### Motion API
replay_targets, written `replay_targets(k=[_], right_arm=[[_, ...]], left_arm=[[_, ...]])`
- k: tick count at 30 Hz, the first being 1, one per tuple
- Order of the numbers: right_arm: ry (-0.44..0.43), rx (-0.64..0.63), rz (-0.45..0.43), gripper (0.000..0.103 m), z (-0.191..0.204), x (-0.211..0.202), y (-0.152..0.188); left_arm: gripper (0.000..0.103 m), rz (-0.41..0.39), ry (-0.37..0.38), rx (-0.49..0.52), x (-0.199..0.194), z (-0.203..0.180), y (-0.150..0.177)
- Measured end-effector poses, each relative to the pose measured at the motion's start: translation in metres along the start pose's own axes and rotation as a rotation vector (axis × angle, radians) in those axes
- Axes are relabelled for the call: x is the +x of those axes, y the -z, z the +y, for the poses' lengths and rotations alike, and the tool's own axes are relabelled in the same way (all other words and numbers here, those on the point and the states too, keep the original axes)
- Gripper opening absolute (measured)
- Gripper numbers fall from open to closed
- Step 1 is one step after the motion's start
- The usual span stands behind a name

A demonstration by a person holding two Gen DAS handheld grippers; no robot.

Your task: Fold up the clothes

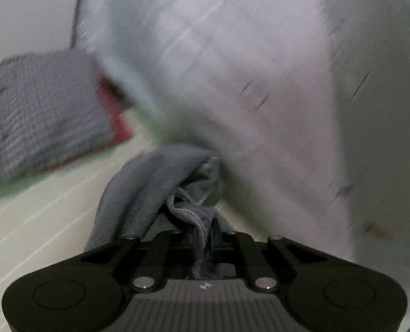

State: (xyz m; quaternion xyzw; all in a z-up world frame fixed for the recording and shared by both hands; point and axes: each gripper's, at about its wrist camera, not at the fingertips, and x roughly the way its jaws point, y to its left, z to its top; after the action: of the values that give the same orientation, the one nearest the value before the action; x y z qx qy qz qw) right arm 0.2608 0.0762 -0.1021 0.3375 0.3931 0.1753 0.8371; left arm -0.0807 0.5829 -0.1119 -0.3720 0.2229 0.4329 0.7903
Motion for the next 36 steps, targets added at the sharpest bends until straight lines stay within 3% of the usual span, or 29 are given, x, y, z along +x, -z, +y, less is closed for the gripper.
replay_targets(k=[7, 11, 15, 20, 23, 25, 28, 29, 31, 34, 36], right_arm=[[-0.124, -0.042, -0.185, 0.009, 0.04, -0.046, -0.058], [-0.174, 0.02, -0.294, 0.009, 0.018, -0.107, -0.062], [-0.082, 0.105, -0.316, 0.009, -0.041, -0.153, -0.047], [0.12, 0.36, -0.142, 0.01, -0.144, -0.162, -0.003], [0.208, 0.503, -0.034, 0.021, -0.195, -0.157, 0.035], [0.232, 0.584, -0.015, 0.048, -0.212, -0.157, 0.053], [0.238, 0.662, 0.0, 0.061, -0.223, -0.159, 0.074], [0.221, 0.662, -0.001, 0.063, -0.224, -0.159, 0.077], [0.185, 0.624, 0.0, 0.082, -0.223, -0.16, 0.081], [0.155, 0.542, 0.007, 0.092, -0.217, -0.157, 0.081], [0.17, 0.469, 0.008, 0.094, -0.21, -0.154, 0.081]], left_arm=[[0.008, -0.144, 0.221, -0.058, -0.056, -0.028, -0.039], [0.008, -0.219, 0.219, -0.033, -0.103, -0.01, -0.026], [0.008, -0.144, 0.131, -0.119, -0.127, 0.045, 0.008], [0.008, 0.052, -0.113, -0.16, -0.129, 0.111, 0.077], [0.008, 0.154, -0.191, -0.217, -0.129, 0.147, 0.113], [0.008, 0.17, -0.191, -0.26, -0.132, 0.159, 0.124], [0.011, 0.178, -0.185, -0.294, -0.136, 0.166, 0.132], [0.016, 0.177, -0.175, -0.292, -0.137, 0.165, 0.133], [0.03, 0.198, -0.159, -0.288, -0.134, 0.167, 0.132], [0.048, 0.236, -0.146, -0.313, -0.124, 0.174, 0.14], [0.049, 0.256, -0.143, -0.321, -0.121, 0.181, 0.148]])
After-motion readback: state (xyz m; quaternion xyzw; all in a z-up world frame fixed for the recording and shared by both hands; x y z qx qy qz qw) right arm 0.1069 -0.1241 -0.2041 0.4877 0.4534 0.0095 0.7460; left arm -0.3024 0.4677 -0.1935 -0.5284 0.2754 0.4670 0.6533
